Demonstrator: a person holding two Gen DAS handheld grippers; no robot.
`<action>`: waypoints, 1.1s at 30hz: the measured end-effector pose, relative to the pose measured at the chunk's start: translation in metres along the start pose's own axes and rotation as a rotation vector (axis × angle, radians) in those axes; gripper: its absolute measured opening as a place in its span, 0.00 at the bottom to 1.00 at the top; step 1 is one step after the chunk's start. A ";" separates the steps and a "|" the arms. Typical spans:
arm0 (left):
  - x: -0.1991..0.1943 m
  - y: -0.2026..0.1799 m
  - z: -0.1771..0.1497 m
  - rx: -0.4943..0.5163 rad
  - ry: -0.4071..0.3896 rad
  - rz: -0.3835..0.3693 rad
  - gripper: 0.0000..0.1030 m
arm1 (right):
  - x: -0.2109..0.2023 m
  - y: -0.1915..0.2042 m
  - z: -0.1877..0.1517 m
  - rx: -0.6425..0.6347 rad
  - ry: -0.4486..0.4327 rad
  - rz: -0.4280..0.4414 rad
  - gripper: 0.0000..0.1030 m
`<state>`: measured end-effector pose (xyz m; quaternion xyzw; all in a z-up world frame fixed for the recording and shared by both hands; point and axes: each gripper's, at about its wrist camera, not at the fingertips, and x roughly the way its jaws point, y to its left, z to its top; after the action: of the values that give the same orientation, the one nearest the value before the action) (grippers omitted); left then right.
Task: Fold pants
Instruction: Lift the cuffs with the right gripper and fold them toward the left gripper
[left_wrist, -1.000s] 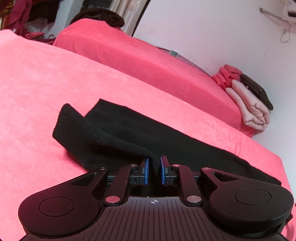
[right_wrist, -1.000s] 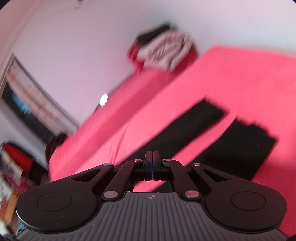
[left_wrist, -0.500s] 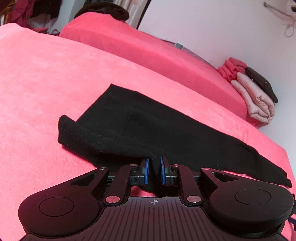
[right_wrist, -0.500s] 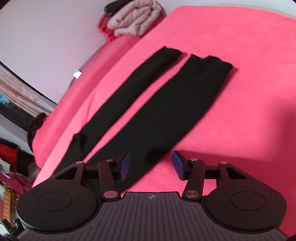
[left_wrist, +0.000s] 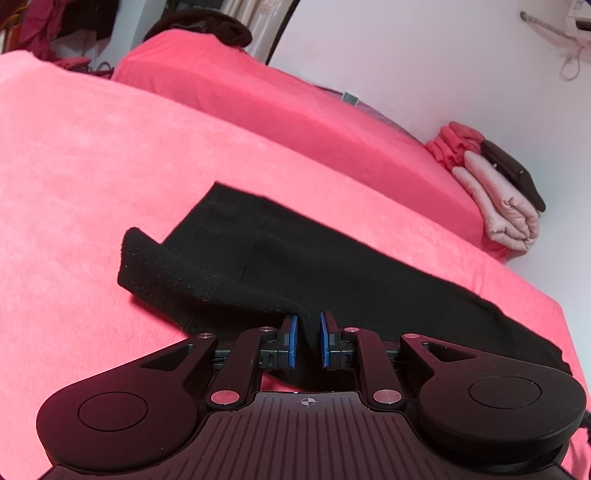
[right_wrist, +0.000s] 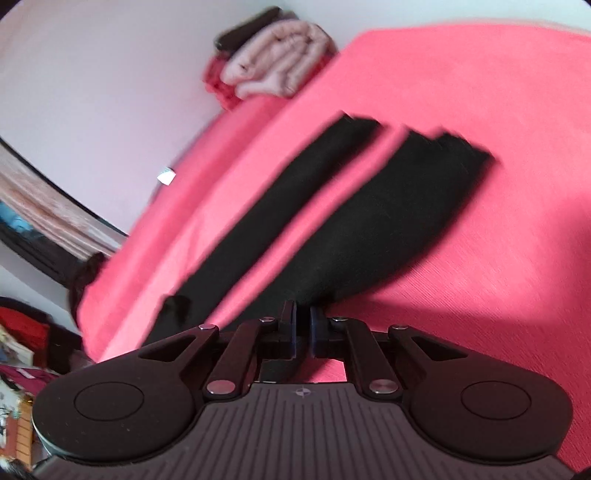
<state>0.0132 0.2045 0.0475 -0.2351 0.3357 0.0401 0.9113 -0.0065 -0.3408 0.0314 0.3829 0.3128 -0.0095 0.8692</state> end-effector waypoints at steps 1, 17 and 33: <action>0.000 -0.002 0.003 0.006 -0.008 0.000 0.70 | -0.001 0.006 0.005 -0.010 -0.005 0.010 0.08; 0.041 -0.025 0.063 0.110 -0.082 -0.007 0.78 | 0.073 0.047 0.078 -0.001 -0.002 0.094 0.07; 0.028 -0.095 -0.046 0.909 0.032 -0.311 1.00 | 0.043 0.040 0.056 0.003 0.009 0.138 0.07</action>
<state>0.0294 0.0973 0.0375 0.1393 0.2939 -0.2509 0.9117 0.0689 -0.3409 0.0626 0.4047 0.2897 0.0520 0.8658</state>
